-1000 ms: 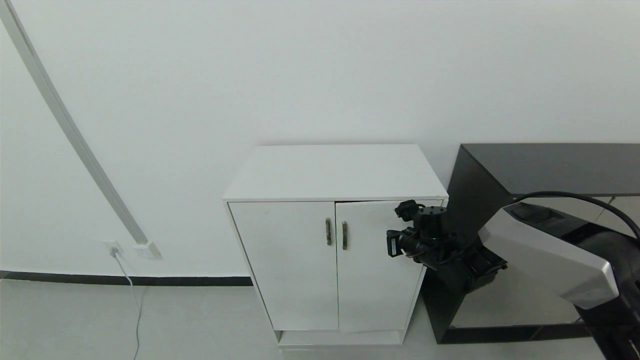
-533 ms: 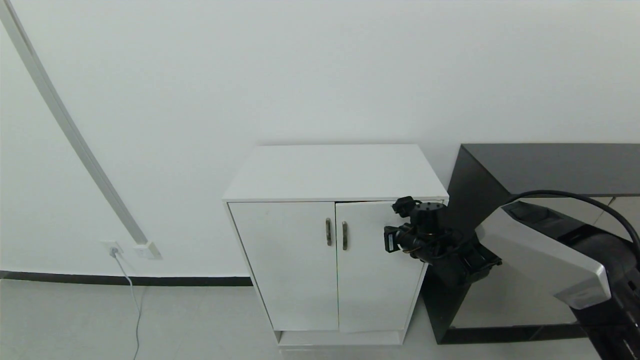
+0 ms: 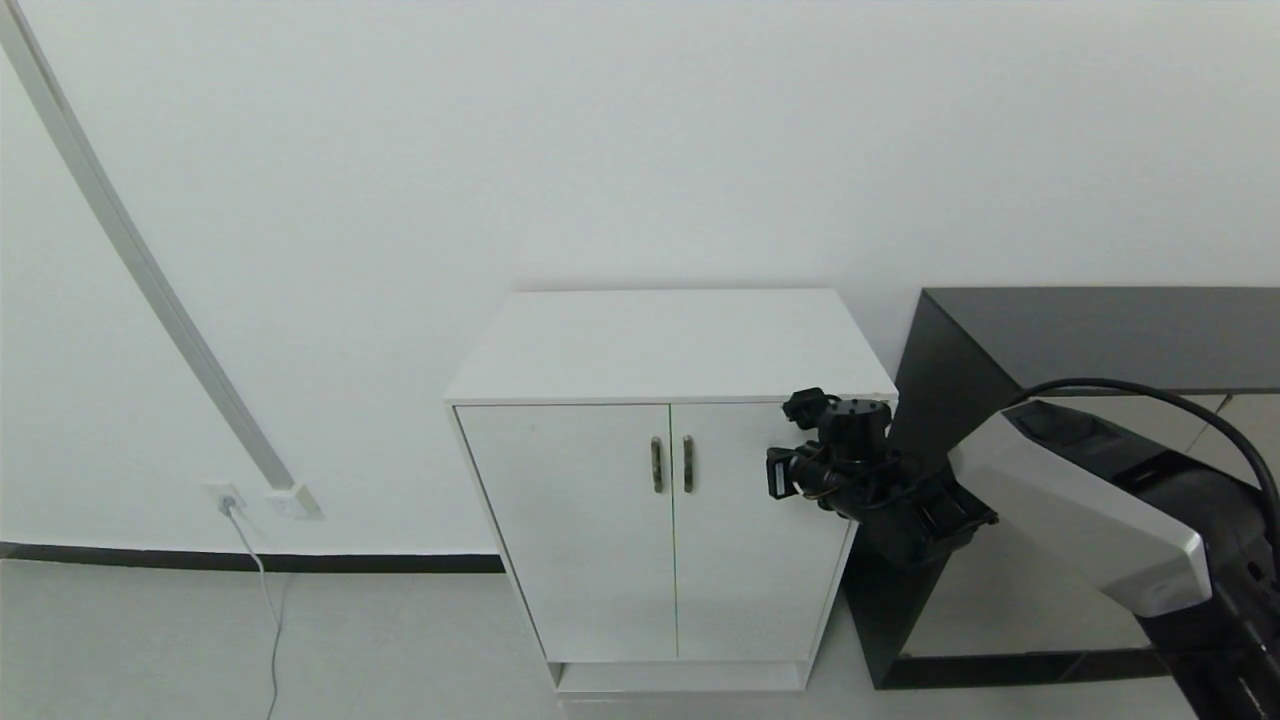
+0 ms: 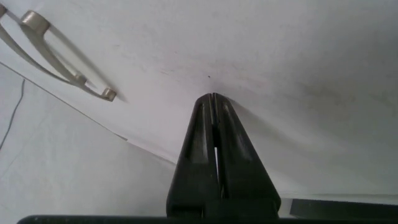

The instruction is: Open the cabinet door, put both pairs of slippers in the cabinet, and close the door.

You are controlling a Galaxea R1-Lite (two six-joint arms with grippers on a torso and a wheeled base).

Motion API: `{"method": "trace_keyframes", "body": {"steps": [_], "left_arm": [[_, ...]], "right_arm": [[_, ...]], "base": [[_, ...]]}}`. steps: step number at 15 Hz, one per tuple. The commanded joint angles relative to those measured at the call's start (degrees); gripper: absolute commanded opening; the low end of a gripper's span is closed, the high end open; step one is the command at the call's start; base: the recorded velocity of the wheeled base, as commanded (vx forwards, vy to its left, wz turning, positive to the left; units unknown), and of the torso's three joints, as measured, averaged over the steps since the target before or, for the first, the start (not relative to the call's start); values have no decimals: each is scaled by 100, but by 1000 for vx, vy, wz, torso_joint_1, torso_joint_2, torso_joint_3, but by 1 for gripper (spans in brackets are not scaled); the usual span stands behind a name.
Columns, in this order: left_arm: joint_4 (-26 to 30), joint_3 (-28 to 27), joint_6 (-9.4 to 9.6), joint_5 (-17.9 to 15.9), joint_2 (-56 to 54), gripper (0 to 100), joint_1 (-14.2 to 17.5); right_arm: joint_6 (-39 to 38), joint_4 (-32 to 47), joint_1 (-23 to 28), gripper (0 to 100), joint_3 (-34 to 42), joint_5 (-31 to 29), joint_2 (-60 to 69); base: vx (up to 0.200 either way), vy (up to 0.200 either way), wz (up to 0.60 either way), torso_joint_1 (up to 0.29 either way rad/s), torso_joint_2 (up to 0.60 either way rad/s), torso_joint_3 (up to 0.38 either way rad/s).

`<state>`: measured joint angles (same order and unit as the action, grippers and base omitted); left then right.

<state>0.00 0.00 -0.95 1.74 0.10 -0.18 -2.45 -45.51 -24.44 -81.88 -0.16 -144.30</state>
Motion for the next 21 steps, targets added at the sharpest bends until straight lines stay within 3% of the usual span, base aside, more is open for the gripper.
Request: {"method": "trace_keyframes", "body": {"steps": [1,6,8,12,15,18,21], "left_arm": [[0,0,-2,1,-1,0,1],[0,0,-2,1,-1,0,1],[0,0,-2,1,-1,0,1],[0,0,-10,1,-1,0,1],[0,0,-10,1,-1,0,1],[0,0,-10,1,-1,0,1],[0,0,-19,1,-1,0,1]], "right_arm": [[-1,16,10,0,-82,-2,-19],[-1,16,1,0,-73,-11,-2],[8,-28,-52,0,252,-11,209],[8,-433,-61,0,1588,-63,1141],[8,-1232,98,0,3240,-538,2064],[25,-2103,528,0,5227,-714,3338],[78,-2234,1187,0,6343,-722,4454]], "base": [[0,0,0,0,0,0],[0,0,0,0,0,0],[0,0,0,0,0,0],[0,0,0,0,0,0],[0,0,0,0,0,0],[0,0,0,0,0,0],[0,0,0,0,0,0]]}}
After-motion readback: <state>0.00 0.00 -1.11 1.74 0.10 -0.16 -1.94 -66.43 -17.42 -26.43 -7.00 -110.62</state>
